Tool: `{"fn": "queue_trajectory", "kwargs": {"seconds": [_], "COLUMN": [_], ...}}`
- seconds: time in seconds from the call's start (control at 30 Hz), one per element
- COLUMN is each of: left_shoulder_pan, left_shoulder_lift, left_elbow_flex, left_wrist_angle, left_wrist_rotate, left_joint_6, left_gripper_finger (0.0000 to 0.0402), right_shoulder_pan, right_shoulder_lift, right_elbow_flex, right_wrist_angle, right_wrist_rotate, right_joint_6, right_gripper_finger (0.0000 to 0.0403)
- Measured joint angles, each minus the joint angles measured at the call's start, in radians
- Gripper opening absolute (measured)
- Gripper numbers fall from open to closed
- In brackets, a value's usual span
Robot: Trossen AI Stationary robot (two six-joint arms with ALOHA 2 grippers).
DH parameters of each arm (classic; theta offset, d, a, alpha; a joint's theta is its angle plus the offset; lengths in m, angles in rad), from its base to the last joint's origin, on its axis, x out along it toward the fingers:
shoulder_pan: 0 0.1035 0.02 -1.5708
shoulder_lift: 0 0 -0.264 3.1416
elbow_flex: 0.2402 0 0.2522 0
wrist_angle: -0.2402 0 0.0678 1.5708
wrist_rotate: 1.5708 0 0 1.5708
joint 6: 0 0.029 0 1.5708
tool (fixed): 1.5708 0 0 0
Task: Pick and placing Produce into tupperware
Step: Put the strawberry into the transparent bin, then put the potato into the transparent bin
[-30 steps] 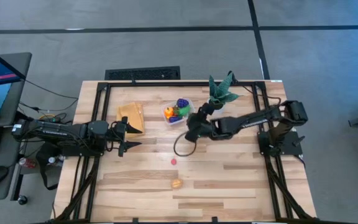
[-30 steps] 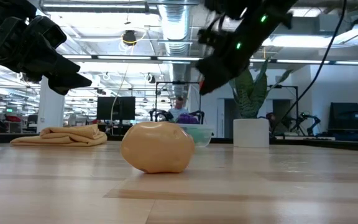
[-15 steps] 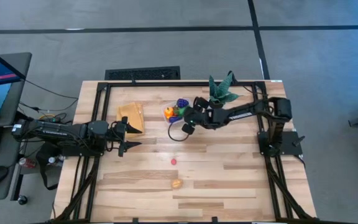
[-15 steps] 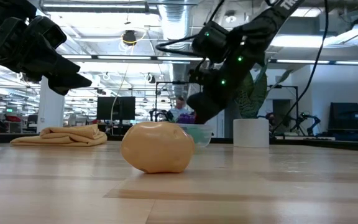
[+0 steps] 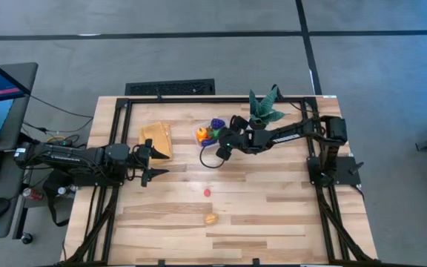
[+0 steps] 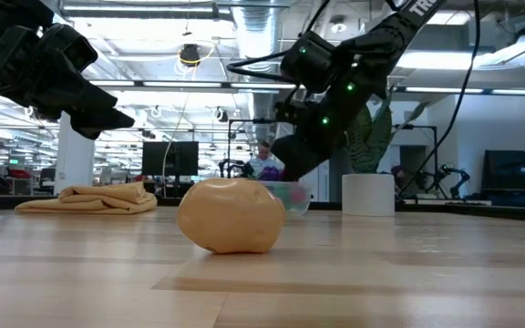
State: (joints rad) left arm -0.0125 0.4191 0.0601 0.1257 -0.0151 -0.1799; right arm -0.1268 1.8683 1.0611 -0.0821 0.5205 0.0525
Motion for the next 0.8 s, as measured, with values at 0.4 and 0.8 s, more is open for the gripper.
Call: {"fn": "queue_trajectory", "kwargs": {"seconds": [0.4, 0.8], "left_shoulder_pan": [0.0, 0.0], "left_shoulder_lift": [0.0, 0.0], "left_elbow_flex": [0.0, 0.0], "left_wrist_angle": [0.0, -0.001], "left_wrist_rotate": [0.0, -0.019], "left_joint_6": [0.0, 0.0], "left_gripper_finger": [0.0265, 0.0265], "right_shoulder_pan": [0.028, 0.179], "right_shoulder_lift": [-0.034, -0.248], "right_elbow_flex": [0.0, 0.0], "right_wrist_angle": [-0.01, -0.177], "right_wrist_rotate": [0.001, -0.013], "right_joint_6": [0.0, 0.064], "right_gripper_finger": [0.0244, 0.0244]}}
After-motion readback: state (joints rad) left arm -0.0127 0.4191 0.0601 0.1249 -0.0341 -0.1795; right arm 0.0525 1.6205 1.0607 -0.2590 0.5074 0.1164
